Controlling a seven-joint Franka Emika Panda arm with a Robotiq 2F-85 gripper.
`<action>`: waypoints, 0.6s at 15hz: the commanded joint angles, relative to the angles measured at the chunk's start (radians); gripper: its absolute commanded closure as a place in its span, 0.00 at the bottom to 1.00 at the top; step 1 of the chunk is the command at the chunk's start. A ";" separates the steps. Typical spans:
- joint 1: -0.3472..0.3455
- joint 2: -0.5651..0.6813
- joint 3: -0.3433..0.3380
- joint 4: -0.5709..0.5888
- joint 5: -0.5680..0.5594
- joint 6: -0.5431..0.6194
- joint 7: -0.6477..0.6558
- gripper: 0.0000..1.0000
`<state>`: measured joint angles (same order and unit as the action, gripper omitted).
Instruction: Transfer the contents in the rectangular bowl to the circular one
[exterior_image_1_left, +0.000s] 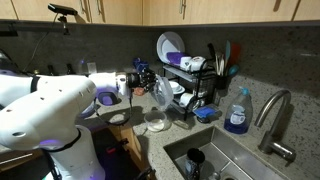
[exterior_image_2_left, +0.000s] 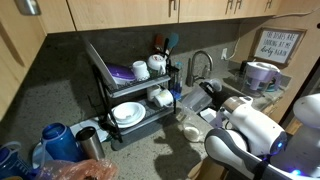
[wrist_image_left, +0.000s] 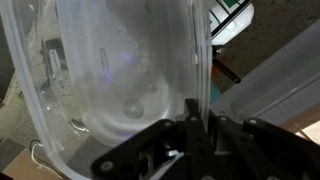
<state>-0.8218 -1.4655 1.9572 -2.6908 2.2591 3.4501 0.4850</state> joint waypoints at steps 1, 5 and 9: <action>-0.007 0.000 0.008 -0.014 -0.031 0.026 0.056 0.99; -0.006 0.000 0.004 -0.017 -0.034 0.020 0.060 0.99; -0.013 0.000 -0.006 -0.017 -0.051 0.014 0.086 0.99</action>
<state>-0.8229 -1.4655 1.9575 -2.6946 2.2488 3.4502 0.5117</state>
